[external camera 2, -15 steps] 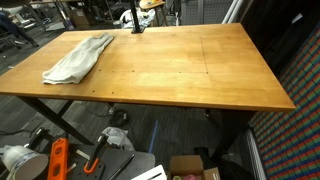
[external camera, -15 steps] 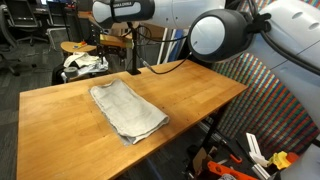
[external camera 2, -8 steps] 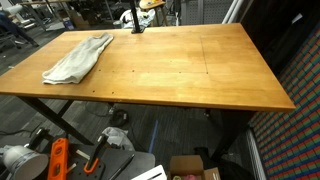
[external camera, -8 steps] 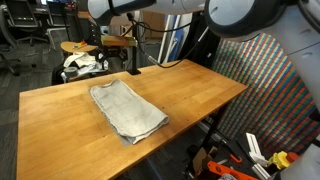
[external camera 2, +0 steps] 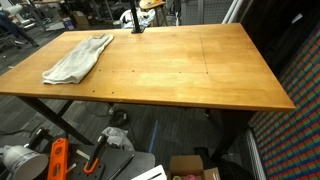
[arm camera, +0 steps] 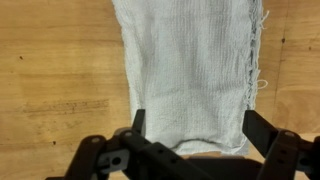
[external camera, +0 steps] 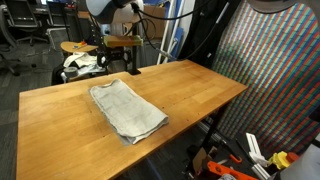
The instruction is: Fold the cloth
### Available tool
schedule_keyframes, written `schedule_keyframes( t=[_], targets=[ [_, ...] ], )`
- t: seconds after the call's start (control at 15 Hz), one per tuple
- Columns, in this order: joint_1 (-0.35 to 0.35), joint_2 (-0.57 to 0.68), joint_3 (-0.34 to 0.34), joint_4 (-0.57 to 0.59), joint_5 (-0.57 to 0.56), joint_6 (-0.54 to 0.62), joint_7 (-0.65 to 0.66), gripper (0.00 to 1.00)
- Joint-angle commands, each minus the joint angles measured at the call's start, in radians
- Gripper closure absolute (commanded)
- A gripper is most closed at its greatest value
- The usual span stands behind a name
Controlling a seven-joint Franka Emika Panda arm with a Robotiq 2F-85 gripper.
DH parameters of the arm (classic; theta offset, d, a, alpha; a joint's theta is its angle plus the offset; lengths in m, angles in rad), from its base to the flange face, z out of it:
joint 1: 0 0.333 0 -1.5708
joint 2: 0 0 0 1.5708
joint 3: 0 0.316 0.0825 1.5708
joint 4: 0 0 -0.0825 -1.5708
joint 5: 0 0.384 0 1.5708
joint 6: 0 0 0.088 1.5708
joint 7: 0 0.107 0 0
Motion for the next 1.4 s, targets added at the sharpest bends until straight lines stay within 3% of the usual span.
schedule_keyframes(
  t=[0.0, 0.47, 0.67, 0.93, 1.33],
  targets=[
    [0.046, -0.169, -0.030, -0.242, 0.031, 0.100, -0.010, 0.00],
    [0.124, -0.360, -0.021, -0.575, 0.033, 0.230, 0.090, 0.00],
    [0.145, -0.383, -0.020, -0.633, 0.018, 0.192, 0.148, 0.00],
    [0.146, -0.405, -0.016, -0.706, 0.035, 0.290, 0.203, 0.00],
    [0.163, -0.342, -0.050, -0.685, -0.065, 0.349, 0.288, 0.00]
  ],
)
